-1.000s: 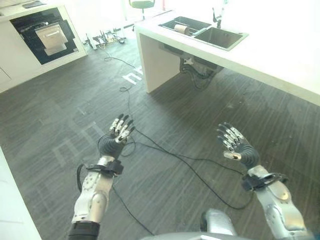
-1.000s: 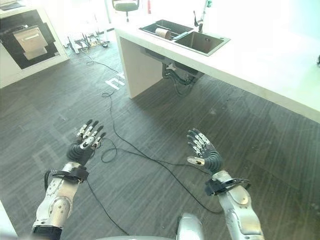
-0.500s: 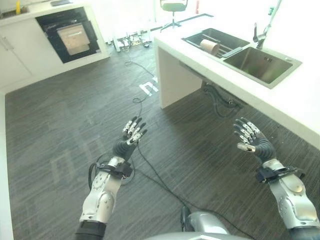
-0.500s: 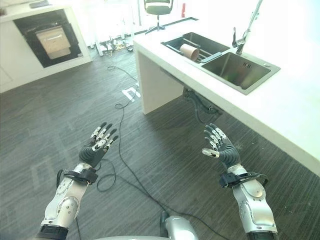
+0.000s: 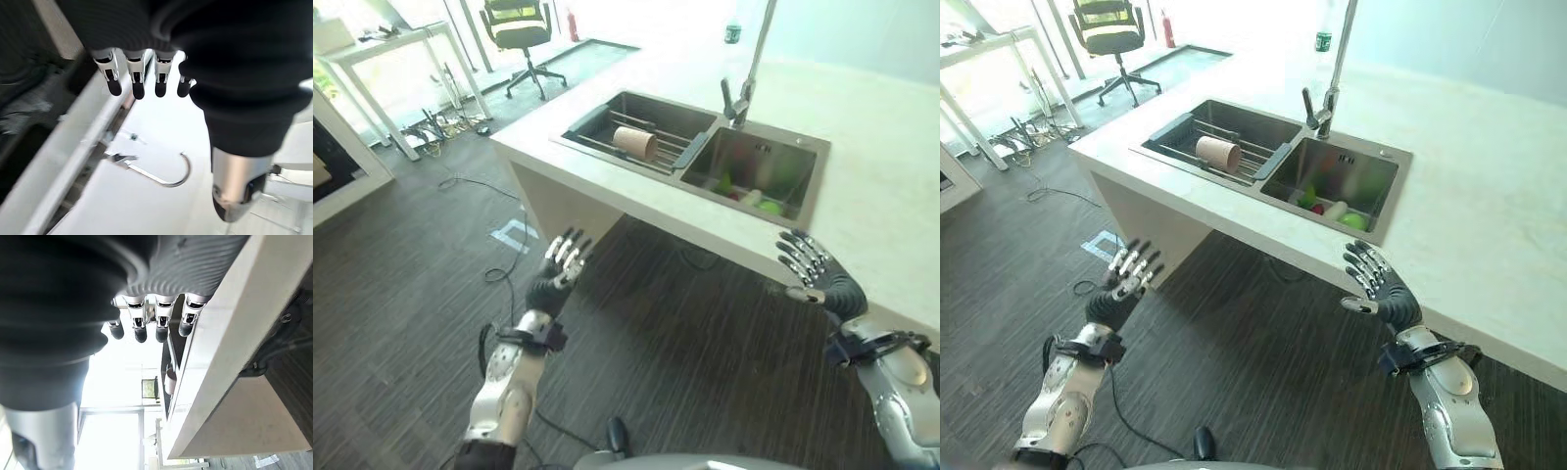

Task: Place the dishes in the dishwasher.

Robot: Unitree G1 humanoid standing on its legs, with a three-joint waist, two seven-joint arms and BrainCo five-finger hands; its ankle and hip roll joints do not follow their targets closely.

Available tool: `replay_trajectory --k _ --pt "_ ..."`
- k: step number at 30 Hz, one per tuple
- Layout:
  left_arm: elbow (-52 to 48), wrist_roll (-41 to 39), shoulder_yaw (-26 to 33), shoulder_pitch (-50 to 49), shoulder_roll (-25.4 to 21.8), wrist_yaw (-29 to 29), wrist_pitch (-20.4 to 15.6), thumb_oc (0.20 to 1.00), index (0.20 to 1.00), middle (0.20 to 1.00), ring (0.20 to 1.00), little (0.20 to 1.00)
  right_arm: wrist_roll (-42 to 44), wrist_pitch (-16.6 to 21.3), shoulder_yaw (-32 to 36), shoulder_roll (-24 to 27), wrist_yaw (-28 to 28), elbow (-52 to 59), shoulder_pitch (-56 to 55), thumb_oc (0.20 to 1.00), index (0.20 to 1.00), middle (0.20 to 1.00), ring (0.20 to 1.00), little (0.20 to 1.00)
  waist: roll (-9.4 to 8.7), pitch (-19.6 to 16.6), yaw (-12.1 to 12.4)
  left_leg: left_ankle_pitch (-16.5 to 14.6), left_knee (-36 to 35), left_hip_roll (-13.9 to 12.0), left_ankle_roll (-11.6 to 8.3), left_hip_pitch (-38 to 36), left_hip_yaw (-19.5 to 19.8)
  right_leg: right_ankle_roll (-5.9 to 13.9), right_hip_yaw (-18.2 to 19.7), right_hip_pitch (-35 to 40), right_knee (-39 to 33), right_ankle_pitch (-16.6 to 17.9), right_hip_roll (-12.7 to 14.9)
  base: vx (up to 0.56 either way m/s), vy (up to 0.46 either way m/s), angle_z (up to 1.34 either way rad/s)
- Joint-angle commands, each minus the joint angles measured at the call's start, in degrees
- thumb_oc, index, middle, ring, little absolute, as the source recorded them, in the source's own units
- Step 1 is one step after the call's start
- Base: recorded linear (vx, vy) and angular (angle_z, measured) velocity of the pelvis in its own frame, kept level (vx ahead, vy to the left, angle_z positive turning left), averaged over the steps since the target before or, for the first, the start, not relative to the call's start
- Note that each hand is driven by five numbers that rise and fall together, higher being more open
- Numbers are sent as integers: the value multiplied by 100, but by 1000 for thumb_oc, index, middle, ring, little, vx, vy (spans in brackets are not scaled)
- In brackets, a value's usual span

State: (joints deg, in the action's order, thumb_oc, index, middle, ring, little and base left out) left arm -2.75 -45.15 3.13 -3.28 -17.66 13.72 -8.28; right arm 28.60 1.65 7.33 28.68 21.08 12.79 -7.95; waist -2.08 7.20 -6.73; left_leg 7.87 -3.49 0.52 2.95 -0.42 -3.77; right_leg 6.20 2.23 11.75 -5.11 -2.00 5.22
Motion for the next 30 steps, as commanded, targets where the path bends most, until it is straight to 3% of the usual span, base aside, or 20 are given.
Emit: replay_trajectory --k 1,4,5,6,8,10,11,13,16,19,22,25,27,28,30 --pt "-854 -385 311 -280 -39 45 -485 1000 1000 1000 1000 1000 399 192 438 343 -19 381 310 1000 1000 1000 1000 1000 66 -48 333 -229 -94 -1359 -1073 21 -166 -222 -344 26 284 -480 -159 372 422 -50" --pt "-937 -330 256 9 -135 85 -404 1000 1000 1000 1000 1000 456 285 696 224 -215 643 61 1000 1000 1000 1000 1000 4 -113 296 -501 -2 -1010 -893 -69 -309 57 -542 49 667 -557 182 350 377 -14" --pt "-997 -360 279 68 -176 105 -356 1000 1000 1000 1000 1000 422 315 744 167 -262 684 13 1000 1000 1000 1000 1000 -34 -120 299 -543 -22 -875 -810 -93 -332 160 -589 -4 858 -396 296 405 420 27" --pt "-1122 -406 389 120 -234 180 -314 1000 1000 1000 1000 1000 395 349 785 57 -351 736 -41 1000 1000 1000 1000 1000 -55 -139 292 -590 -116 -671 -683 -215 -268 341 -651 -261 1313 14 421 349 360 33" --pt "-1330 -430 582 204 -358 422 -449 1000 1000 1000 1000 1000 253 422 778 -146 -489 744 -6 1000 1000 1000 1000 1000 2 -159 327 -678 -151 -463 -507 -345 -296 413 -896 -634 2182 343 477 323 357 -3" --pt "-1534 -243 702 205 -410 552 -716 1000 1000 1000 1000 1000 180 475 688 -317 -567 717 140 1000 1000 1000 1000 1000 88 -132 379 -783 -151 -431 -476 -494 -446 375 -1226 -984 2679 494 582 192 243 -22" --pt "-1633 -190 748 210 -452 493 -757 1000 1000 1000 1000 1000 177 486 648 -362 -585 700 197 1000 1000 1000 1000 1000 106 -126 411 -819 -151 -435 -470 -530 -532 353 -1429 -1010 2579 405 565 193 186 -41" --pt "-1731 -185 814 318 -664 390 -828 1000 1000 1000 1000 1000 156 421 626 -393 -718 672 302 1000 1000 1000 1000 1000 75 -119 419 -890 -151 -325 -473 -606 -731 252 -1936 -887 1687 126 127 235 113 -62" --pt "-1783 -68 717 336 -643 97 -748 1000 1000 1000 1000 1000 178 328 546 -318 -768 577 462 1000 1000 1000 1000 1000 19 -120 476 -938 -151 -257 -543 -683 -894 67 -2311 -638 664 132 -184 171 -9 -39" --pt "-1798 127 623 312 -586 -52 -719 1000 1000 1000 1000 1000 199 345 417 -285 -818 507 575 1000 1000 1000 1000 1000 16 -143 512 -977 -151 -211 -568 -737 -1083 -37 -2490 -538 171 206 -331 150 -97 -58" --pt "-1734 237 554 388 -612 -93 -755 1000 1000 1000 1000 1000 212 451 341 -298 -880 422 627 1000 1000 1000 1000 1000 82 -190 412 -1056 -151 -178 -509 -808 -1219 -83 -2303 -550 85 214 -351 139 -143 -45" --pt "-1570 126 459 542 -634 -99 -727 1000 1000 1000 1000 1000 137 537 297 -260 -986 408 684 1000 1000 1000 1000 1000 155 -210 304 -1024 -83 -142 -576 -940 -1410 -133 -2145 -468 94 163 -346 186 -194 -34" --pt "-1513 128 407 585 -574 -52 -715 1000 1000 1000 1000 1000 54 600 329 -193 -1022 412 693 1000 1000 1000 1000 1000 92 -97 255 -1009 930 -261 -734 -721 -1571 -250 -2141 -445 192 93 -269 126 -203 -7" --pt "-1556 86 354 586 -501 -3 -671 1000 1000 1000 1000 1000 69 600 391 -85 -1074 414 703 1000 1000 1000 1000 1000 21 -6 262 -660 2005 -469 -1003 -304 -1568 -374 -2186 -373 186 52 -209 88 -172 -10" --pt "-1618 1 339 539 -435 46 -637 1000 1000 1000 1000 1000 56 587 446 -16 -1078 383 741 1000 1000 1000 1000 1000 -19 63 260 -464 2724 -613 -1161 36 -1409 -448 -2151 -341 170 56 -172 135 -94 -17"
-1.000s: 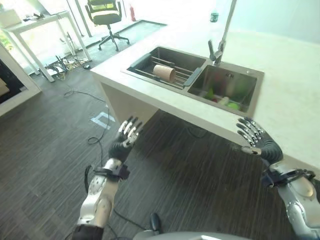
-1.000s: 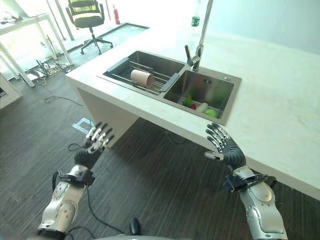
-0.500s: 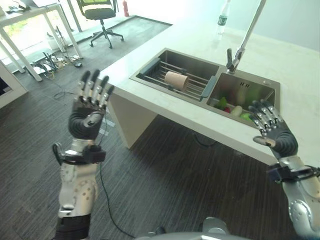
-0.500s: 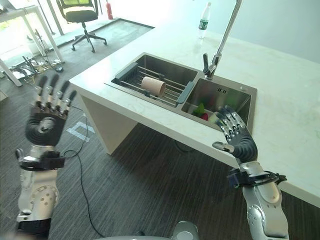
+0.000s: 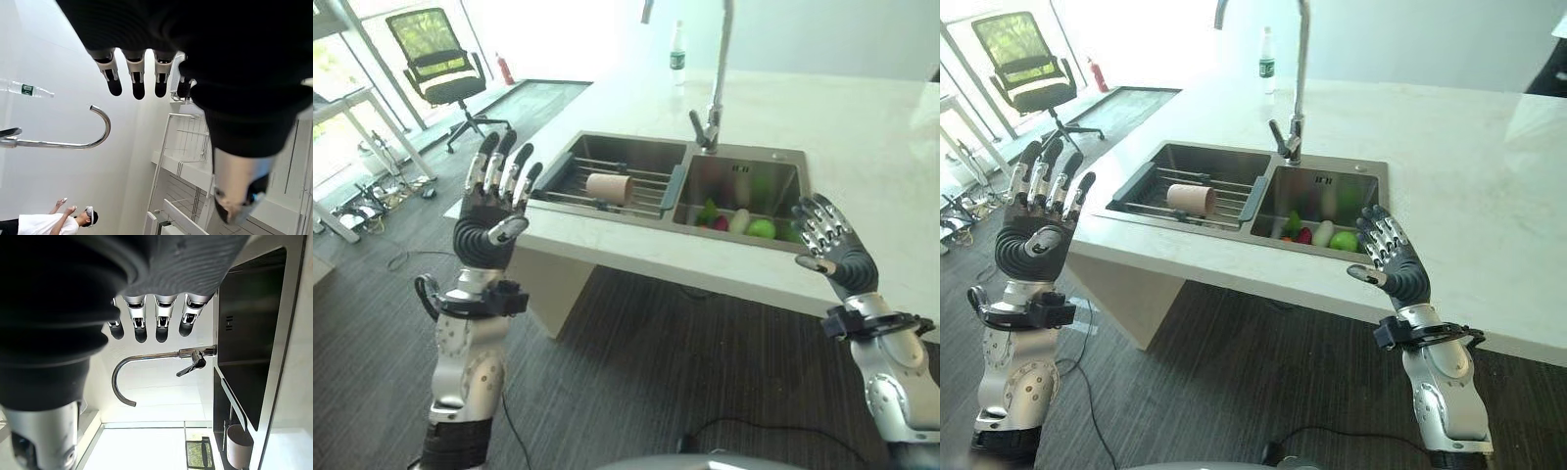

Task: Place the dishes in the dishwasher.

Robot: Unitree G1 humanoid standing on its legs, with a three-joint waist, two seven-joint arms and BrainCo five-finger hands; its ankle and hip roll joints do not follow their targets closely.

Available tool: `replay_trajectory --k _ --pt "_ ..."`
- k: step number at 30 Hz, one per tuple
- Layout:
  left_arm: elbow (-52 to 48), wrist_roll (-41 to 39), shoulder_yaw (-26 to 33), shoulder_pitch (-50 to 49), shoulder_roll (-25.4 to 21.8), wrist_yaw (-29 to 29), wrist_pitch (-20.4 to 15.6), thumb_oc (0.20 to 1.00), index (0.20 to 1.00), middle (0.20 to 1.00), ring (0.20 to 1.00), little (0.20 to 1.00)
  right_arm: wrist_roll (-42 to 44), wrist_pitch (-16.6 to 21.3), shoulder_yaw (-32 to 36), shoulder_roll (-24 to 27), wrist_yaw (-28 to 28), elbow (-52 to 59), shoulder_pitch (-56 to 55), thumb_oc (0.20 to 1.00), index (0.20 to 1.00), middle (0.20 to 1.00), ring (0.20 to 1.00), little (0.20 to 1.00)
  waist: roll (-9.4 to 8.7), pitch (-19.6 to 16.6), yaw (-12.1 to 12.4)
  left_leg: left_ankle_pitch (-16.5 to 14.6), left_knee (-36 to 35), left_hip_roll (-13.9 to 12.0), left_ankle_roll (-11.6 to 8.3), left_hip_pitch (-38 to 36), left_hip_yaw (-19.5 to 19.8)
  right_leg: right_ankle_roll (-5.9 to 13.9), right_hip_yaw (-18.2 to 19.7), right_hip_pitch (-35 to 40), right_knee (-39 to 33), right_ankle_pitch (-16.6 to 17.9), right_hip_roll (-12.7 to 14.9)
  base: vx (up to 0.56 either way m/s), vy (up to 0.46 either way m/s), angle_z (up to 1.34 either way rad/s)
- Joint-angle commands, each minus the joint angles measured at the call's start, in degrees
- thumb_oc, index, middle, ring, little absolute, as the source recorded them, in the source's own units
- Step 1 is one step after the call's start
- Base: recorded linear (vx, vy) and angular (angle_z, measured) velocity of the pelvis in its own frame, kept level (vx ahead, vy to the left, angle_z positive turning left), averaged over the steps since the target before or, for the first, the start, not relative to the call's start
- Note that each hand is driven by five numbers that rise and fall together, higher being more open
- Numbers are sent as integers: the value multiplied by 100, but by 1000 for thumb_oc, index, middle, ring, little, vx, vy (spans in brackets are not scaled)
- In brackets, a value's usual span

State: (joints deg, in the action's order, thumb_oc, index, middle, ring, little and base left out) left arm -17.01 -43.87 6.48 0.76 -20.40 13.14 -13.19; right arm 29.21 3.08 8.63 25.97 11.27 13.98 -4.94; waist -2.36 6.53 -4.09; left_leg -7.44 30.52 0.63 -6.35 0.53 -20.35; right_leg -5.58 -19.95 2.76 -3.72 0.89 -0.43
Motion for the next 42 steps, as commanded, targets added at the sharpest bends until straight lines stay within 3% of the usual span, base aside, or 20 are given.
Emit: replay_trajectory --k 1,4,6,7,9,11,13,16,17,22,24,27,28,31,35,36,37,39,40,42 --pt "-245 -181 30 45 -121 160 -158 1000 1000 1000 1000 1000 5 435 347 291 -44 240 462 1000 1000 1000 1000 1000 14 182 -17 1073 -560 -737 -248 88 349 726 175 591 19 -221 384 197 -16 -40" --pt "-254 -242 56 -16 -110 146 -274 1000 1000 1000 1000 1000 -96 334 283 307 -111 206 599 1000 1000 1000 1000 1000 60 186 -31 1000 -1557 -1065 -115 -154 236 794 468 655 -39 -235 378 260 174 -75" --pt "-245 -397 96 -100 -115 100 -387 1000 1000 1000 1000 1000 -183 325 263 293 -81 211 550 1000 1000 1000 1000 1000 148 105 -30 1214 -2754 -1278 -170 -455 293 900 576 684 -128 -253 411 321 348 -84" --pt "-231 -470 122 -161 -88 128 -478 1000 1000 1000 1000 1000 -204 361 281 289 8 216 494 1000 1000 1000 1000 1000 213 54 -25 1569 -3504 -1492 -301 -616 426 986 659 690 -128 -305 487 386 429 -51" --pt "-236 -507 159 -304 -41 268 -625 1000 1000 1000 1000 1000 -102 400 366 367 104 216 429 1000 1000 1000 1000 1000 265 39 18 1923 -3552 -1877 -504 -360 835 998 802 751 -128 -400 552 370 413 -23" --pt "-251 -535 207 -409 31 376 -697 1000 1000 1000 1000 1000 0 355 456 474 179 241 410 1000 1000 1000 1000 1000 296 19 11 2057 -3552 -2049 -561 -257 875 1020 812 818 -128 -453 642 307 377 -71" --pt "-235 -596 290 -448 -26 464 -799 1000 1000 1000 1000 1000 70 303 511 578 297 293 417 1000 1000 1000 1000 1000 323 -5 -22 1707 -3552 -2053 -538 -384 777 1177 750 882 -79 -443 914 386 543 -48" --pt "-166 -688 382 -294 -158 431 -656 1000 1000 1000 1000 1000 152 201 609 533 298 436 296 1000 1000 1000 1000 1000 291 -46 -80 1308 -3552 -1797 -412 -563 494 1517 628 940 168 -452 1297 386 597 -30" --pt "-136 -621 297 -70 -219 413 -506 1000 1000 1000 1000 1000 192 192 696 432 274 591 91 1000 1000 1000 1000 1000 194 -70 -70 1088 -3552 -1436 -235 -590 679 1713 620 847 562 -190 1527 320 460 -4" --pt "-119 -308 174 265 -283 325 -366 1000 1000 1000 1000 1000 -93 262 630 -6 237 581 -92 1000 1000 1000 1000 1000 118 -71 -43 817 -3552 -802 225 -592 1032 1772 693 182 1913 630 1901 273 357 19" --pt "-177 -236 210 263 -332 265 -372 1000 1000 1000 1000 1000 -172 223 563 -138 249 503 -4 1000 1000 1000 1000 1000 137 -65 23 783 -3552 -731 291 -613 984 1786 565 50 2053 656 1829 233 186 13" --pt "-178 -318 166 311 -449 153 -348 1000 1000 1000 1000 1000 -219 170 538 -91 217 399 52 1000 1000 1000 1000 1000 80 -94 22 790 -3552 -654 318 -574 948 1634 506 90 1267 214 1065 201 16 -4" --pt "-232 -244 68 368 -421 98 -307 1000 1000 1000 1000 1000 -126 121 538 72 151 360 148 1000 1000 1000 1000 1000 15 -119 65 780 -3552 -616 264 -557 889 1428 346 236 485 66 724 199 -66 1" --pt "-306 4 10 360 -374 0 -359 1000 1000 1000 1000 1000 -96 175 448 161 172 317 229 1000 1000 1000 1000 1000 34 -128 105 761 -3552 -638 239 -591 759 1318 219 388 136 -40 660 105 -145 0" --pt "-282 343 5 291 -434 7 -257 1000 1000 1000 1000 1000 -139 153 401 219 -6 400 162 1000 1000 1000 1000 1000 111 -233 4 834 -3527 -611 140 -775 298 1177 443 507 -128 -147 500 121 -309 3" --pt "-328 416 -32 323 -424 30 -204 1000 1000 1000 1000 1000 -203 81 425 322 -33 390 251 1000 1000 1000 1000 1000 61 -80 96 1089 -2617 -697 -76 -323 427 1085 497 636 -128 -177 516 50 -78 0" --pt "-344 353 -27 313 -425 99 -208 1000 1000 1000 1000 1000 -214 53 428 369 -26 397 289 1000 1000 1000 1000 1000 57 -43 139 1159 -2531 -781 -139 -188 630 1083 583 648 -128 -188 527 39 -12 0" --pt "-378 925 108 165 -442 -35 -104 1000 1000 1000 1000 1000 -209 -16 429 458 94 422 436 1000 1000 1000 1000 1000 113 -40 148 1026 -3111 -1014 -166 -350 753 1174 643 564 -128 -171 647 63 147 -26" --pt "-262 1250 84 82 -603 -160 -367 1000 1000 1000 1000 1000 -146 73 372 459 217 391 450 1000 1000 1000 1000 1000 196 -42 126 1087 -3409 -1113 -148 -533 764 1220 670 524 -128 -185 708 97 195 -57" --pt "-205 1640 255 -41 -818 -430 -442 1000 1000 1000 1000 1000 -63 95 486 483 229 437 272 1000 1000 1000 1000 1000 261 -121 66 969 -3552 -1223 -158 -630 661 1300 606 509 -128 -189 798 79 135 -60"
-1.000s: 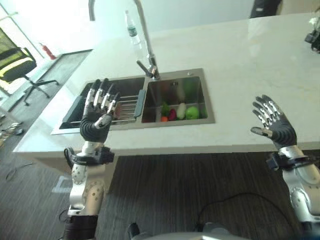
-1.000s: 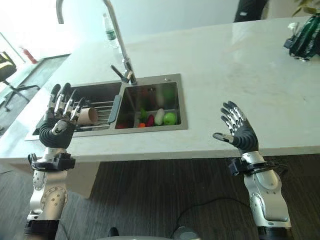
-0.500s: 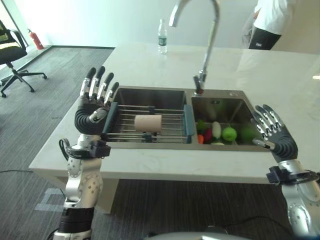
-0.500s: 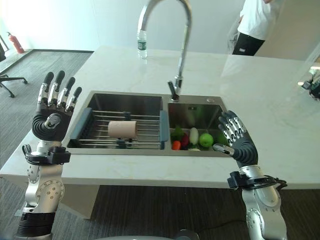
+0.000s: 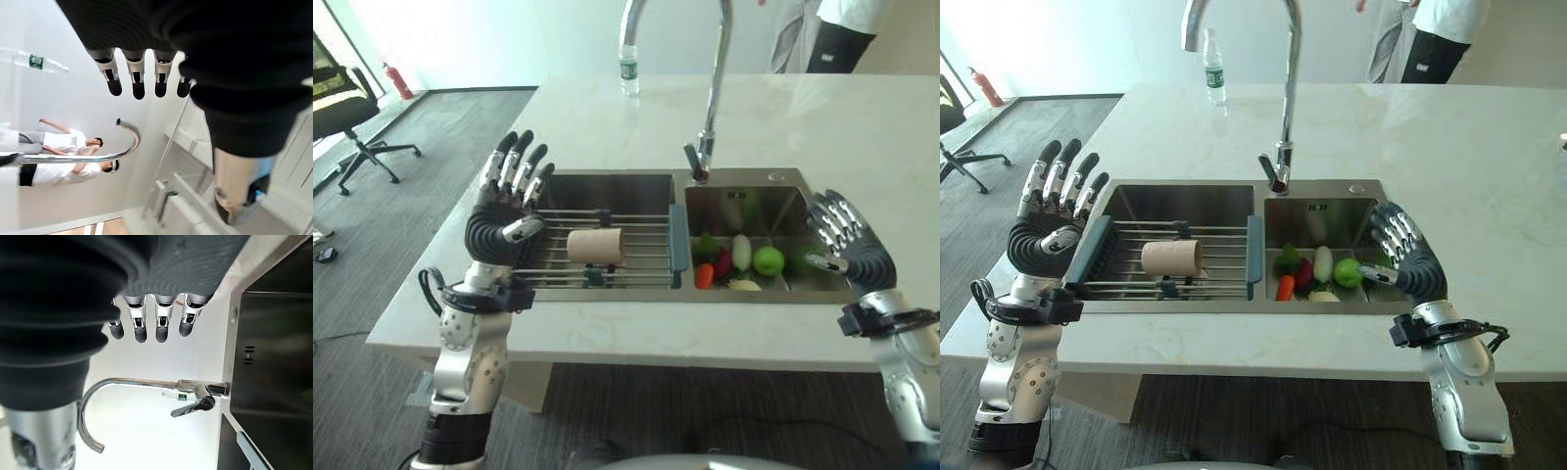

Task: Place the dishes in the dishwasher.

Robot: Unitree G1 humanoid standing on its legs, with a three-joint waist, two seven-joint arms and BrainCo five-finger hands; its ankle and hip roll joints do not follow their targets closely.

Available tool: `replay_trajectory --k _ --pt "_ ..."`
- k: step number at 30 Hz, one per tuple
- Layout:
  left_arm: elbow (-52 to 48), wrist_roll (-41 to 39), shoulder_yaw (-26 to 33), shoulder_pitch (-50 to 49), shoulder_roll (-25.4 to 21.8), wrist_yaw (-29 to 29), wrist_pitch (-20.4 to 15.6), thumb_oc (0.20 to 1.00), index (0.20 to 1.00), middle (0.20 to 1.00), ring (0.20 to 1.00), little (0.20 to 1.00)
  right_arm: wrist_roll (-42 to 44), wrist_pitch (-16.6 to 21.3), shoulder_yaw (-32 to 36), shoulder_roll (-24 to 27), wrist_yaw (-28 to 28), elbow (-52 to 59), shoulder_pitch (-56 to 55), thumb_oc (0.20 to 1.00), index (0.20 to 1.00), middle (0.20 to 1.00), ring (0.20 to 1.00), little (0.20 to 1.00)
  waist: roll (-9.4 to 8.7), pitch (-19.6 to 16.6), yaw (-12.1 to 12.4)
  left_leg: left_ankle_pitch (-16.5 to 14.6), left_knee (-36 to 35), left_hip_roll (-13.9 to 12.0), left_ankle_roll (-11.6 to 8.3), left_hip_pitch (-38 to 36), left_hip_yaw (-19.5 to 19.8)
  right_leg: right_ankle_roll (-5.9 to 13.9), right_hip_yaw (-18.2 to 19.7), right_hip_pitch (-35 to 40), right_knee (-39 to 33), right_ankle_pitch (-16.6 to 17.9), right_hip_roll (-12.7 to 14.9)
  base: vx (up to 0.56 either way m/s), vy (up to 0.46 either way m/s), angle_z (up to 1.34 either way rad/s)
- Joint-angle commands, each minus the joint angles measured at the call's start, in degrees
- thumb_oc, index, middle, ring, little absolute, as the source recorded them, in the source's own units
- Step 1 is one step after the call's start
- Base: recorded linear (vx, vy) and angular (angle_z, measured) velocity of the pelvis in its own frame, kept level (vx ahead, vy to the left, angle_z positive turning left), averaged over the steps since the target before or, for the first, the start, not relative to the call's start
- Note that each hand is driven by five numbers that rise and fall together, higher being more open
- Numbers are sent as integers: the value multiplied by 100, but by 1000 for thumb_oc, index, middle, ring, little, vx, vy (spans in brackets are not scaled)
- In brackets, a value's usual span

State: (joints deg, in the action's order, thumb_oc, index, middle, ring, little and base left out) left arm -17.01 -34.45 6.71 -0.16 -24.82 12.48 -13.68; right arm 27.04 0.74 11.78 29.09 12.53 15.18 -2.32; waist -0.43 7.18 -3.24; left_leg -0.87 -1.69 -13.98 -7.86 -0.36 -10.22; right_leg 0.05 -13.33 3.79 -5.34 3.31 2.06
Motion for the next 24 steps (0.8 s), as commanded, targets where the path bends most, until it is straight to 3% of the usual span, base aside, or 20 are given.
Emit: replay_trajectory --k 1,5,7,8,12,14,24 --pt "-203 876 291 50 -457 -480 -340 1000 1000 1000 1000 1000 214 307 216 189 94 335 -35 1000 1000 1000 1000 1000 75 -223 -44 309 -331 218 -10 -553 -407 761 -129 400 34 -426 579 73 96 -34" --pt "82 2234 446 200 -1012 -1099 -321 1000 1000 1000 1000 1000 141 244 215 59 32 385 -103 1000 1000 1000 1000 1000 155 -335 -127 162 -331 295 25 -657 -421 849 -222 391 34 -408 660 83 75 11" --pt "152 3119 514 285 -1308 -1508 -476 1000 1000 1000 1000 1000 114 160 204 106 47 386 -72 1000 1000 1000 1000 1000 175 -358 -144 127 -331 319 46 -679 -425 873 -217 390 34 -401 682 47 58 18" --pt "224 3414 468 403 -1519 -1685 -287 1000 1000 1000 1000 1000 125 137 169 162 12 367 -21 1000 1000 1000 1000 1000 178 -368 -156 105 -331 333 55 -693 -440 890 -227 388 34 -394 695 19 44 14" --pt "521 3836 361 552 -1799 -1850 45 1000 1000 1000 1000 1000 155 179 149 254 20 301 30 1000 1000 1000 1000 1000 182 -405 -196 56 -331 361 86 -733 -472 921 -183 374 34 -377 708 3 8 3" --pt "794 3879 272 655 -1959 -1820 389 1000 1000 1000 1000 1000 191 171 148 313 45 267 34 1000 1000 1000 1000 1000 187 -430 -230 47 -331 367 98 -749 -496 935 -163 372 34 -371 713 15 14 -9" --pt "1845 4394 -373 1287 -2390 -1269 1432 1000 1000 1000 1000 1000 163 87 95 554 209 89 262 1000 1000 1000 1000 1000 272 -466 -402 43 -331 344 111 -842 -655 950 -29 375 34 -367 665 10 12 -8"
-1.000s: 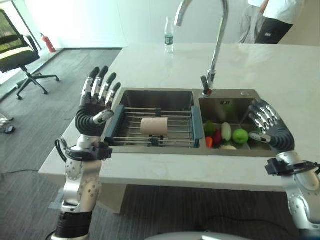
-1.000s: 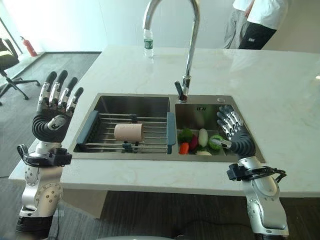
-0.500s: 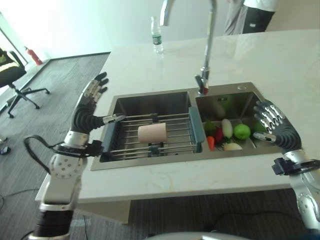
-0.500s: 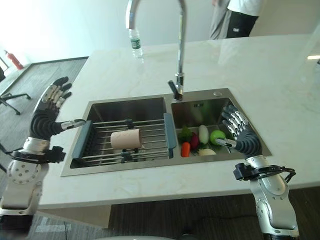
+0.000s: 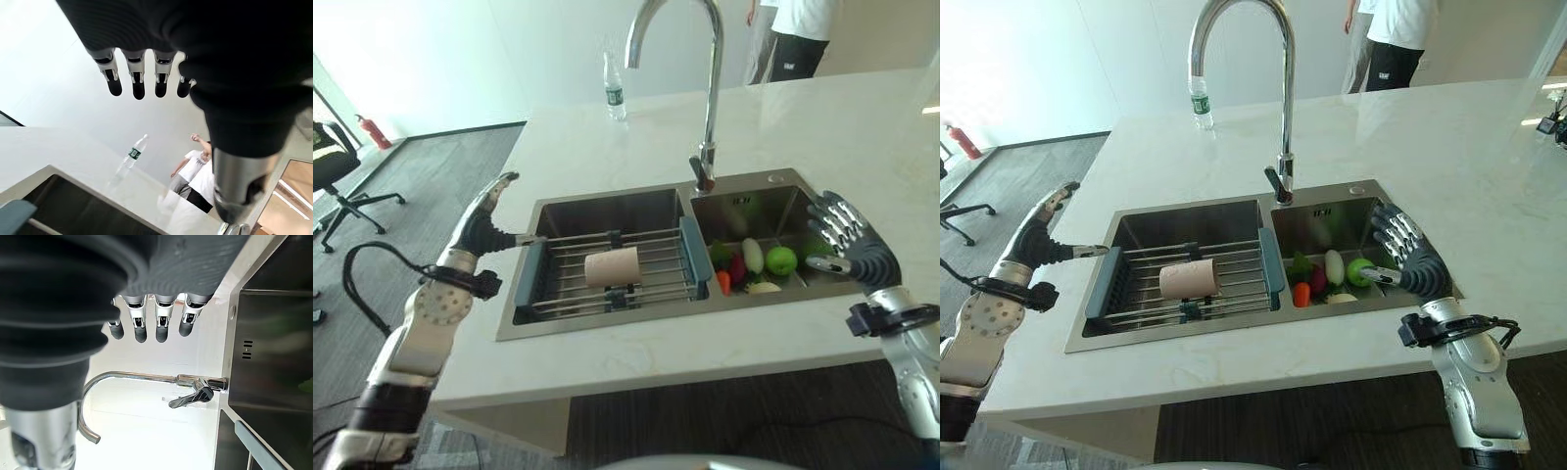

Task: Place the dishes in the dishwasher.

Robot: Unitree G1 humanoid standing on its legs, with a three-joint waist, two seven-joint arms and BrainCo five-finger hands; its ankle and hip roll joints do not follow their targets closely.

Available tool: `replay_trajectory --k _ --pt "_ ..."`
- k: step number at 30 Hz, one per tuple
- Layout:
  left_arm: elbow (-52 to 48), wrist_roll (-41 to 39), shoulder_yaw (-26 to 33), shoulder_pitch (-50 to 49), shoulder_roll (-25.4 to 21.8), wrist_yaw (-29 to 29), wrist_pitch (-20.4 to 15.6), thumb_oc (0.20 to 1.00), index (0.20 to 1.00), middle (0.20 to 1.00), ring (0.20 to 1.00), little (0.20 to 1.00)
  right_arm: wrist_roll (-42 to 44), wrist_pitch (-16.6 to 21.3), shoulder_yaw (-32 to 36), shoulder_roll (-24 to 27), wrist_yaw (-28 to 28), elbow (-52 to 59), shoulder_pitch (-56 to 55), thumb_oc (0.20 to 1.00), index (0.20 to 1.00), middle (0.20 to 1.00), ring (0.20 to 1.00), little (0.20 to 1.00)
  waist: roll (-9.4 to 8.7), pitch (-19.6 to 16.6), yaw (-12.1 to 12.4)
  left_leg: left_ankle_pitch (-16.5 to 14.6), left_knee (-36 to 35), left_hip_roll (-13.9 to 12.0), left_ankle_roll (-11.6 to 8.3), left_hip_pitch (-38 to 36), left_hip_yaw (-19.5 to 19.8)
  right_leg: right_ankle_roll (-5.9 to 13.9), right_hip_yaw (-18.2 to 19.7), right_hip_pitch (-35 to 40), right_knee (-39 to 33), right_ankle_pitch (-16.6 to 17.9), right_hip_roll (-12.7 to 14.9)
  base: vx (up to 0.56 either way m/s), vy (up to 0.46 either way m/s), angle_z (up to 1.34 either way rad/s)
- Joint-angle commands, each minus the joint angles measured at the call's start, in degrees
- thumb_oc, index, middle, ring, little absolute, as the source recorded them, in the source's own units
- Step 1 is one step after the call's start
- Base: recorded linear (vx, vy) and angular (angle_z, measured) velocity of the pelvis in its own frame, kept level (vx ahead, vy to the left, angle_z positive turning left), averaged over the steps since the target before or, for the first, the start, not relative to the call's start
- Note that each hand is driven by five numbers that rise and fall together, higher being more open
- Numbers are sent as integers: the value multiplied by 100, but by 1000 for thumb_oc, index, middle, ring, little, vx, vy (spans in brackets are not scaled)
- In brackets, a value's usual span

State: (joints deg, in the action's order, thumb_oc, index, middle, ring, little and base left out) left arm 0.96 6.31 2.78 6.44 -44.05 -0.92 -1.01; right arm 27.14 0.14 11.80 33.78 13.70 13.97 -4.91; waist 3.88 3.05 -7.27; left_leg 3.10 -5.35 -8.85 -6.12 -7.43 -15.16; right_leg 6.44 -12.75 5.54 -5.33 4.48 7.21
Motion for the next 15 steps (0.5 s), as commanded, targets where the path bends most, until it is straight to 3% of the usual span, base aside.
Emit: replay_trajectory --k 1,15 --pt "255 407 -111 732 -545 109 257 1000 1000 1000 1000 1000 134 136 73 135 124 182 563 1000 1000 1000 1000 1000 -149 -58 -31 -356 35 -170 -61 -147 -187 315 -62 201 33 -483 141 7 13 -22" --pt "2014 772 -1334 1911 -608 656 782 1000 1000 1000 1000 1000 153 108 30 462 416 3 801 1000 1000 1000 1000 1000 -111 -100 -368 -371 35 -177 -28 -247 -514 337 195 157 33 -456 75 5 10 -11"
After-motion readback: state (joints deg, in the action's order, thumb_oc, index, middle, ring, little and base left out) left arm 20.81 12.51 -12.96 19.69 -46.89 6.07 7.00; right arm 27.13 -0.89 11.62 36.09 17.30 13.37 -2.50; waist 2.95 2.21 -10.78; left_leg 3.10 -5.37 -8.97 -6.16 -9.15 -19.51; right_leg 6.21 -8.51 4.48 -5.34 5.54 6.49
